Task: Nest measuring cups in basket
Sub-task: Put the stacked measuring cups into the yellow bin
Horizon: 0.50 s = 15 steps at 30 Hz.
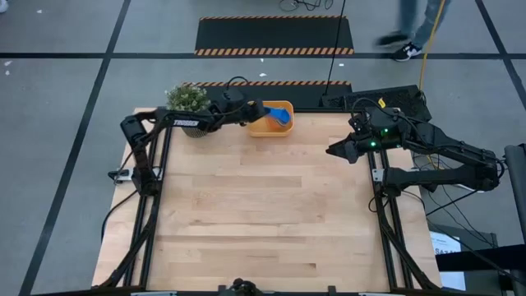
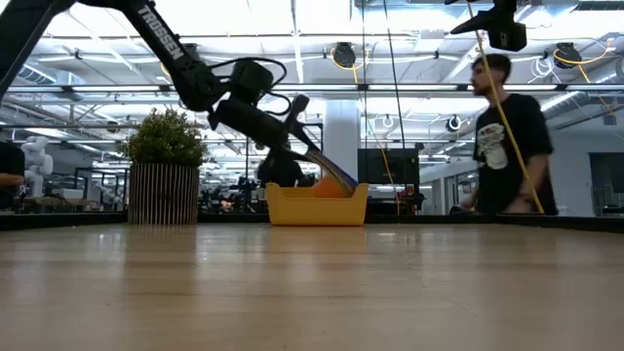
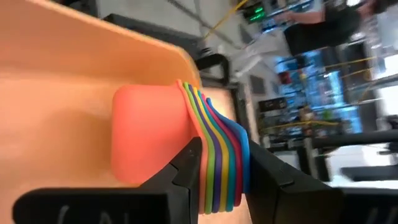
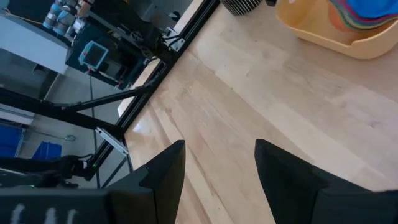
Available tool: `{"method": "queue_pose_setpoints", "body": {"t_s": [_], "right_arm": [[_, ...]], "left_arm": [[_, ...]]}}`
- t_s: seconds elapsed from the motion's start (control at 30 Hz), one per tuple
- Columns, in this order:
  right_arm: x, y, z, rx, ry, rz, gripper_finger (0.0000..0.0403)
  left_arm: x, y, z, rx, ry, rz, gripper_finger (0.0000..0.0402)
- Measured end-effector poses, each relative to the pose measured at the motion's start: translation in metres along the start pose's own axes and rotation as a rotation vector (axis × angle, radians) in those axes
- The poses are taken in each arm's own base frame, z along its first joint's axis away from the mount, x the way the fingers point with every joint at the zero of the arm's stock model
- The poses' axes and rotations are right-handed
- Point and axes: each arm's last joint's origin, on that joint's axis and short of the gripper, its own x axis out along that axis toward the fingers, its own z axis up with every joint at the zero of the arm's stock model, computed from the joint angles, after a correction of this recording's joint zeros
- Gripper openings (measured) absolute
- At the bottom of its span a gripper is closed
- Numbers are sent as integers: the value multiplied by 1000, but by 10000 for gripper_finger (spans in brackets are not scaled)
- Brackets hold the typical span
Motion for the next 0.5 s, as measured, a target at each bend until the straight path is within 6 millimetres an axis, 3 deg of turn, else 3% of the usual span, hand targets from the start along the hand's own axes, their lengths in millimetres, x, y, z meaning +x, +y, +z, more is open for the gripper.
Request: {"method": "queue_pose_setpoints", "body": {"t_s": [0.2,0.5], "right_arm": [[0,0,0,20,1,1,185],[0,0,0,28,3,3,185]], "left_arm": [[10,4,1,-60,-38,-76,86],[10,8,-1,-64,-30,-38,86]]}}
